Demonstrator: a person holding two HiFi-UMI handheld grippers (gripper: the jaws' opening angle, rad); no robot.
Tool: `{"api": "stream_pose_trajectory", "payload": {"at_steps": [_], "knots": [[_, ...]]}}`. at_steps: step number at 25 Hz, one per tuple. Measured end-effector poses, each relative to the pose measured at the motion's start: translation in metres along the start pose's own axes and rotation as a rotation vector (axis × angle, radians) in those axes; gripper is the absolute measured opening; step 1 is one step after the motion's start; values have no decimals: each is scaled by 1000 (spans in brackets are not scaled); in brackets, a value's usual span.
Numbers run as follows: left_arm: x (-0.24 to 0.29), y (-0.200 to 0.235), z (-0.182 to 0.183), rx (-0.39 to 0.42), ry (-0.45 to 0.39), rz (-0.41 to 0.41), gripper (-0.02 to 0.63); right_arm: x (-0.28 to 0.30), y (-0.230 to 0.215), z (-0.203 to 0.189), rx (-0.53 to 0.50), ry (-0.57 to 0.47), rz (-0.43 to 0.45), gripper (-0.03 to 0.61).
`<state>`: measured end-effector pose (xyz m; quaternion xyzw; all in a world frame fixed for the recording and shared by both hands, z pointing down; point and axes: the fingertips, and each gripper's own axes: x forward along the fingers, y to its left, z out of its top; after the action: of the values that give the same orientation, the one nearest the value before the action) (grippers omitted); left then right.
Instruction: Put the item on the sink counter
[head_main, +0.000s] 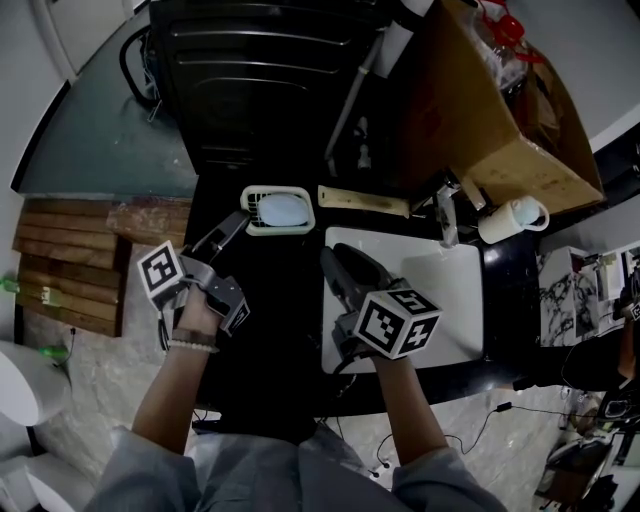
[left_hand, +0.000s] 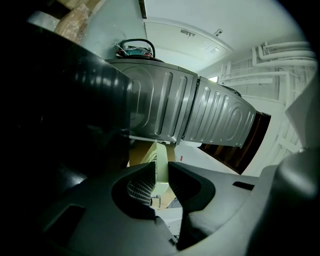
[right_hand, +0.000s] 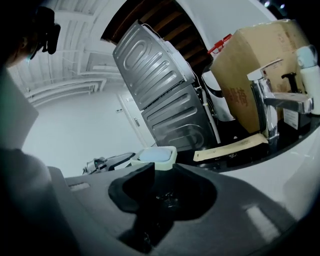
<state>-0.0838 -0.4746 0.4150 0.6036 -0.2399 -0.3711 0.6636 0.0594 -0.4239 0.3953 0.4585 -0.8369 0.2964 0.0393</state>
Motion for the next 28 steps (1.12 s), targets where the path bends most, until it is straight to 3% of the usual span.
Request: {"api": "stream_pose_trajectory", "payload": {"at_steps": [16, 25, 28], "knots": [[18, 39, 17, 15, -24, 74, 86, 54, -32, -19, -219, 140, -39, 117], [19, 46, 22, 32, -39, 101, 86, 74, -28, -30, -344, 190, -43, 118], [19, 46, 22, 41, -43, 112, 86, 79, -30, -34, -356, 212, -45, 175]]}}
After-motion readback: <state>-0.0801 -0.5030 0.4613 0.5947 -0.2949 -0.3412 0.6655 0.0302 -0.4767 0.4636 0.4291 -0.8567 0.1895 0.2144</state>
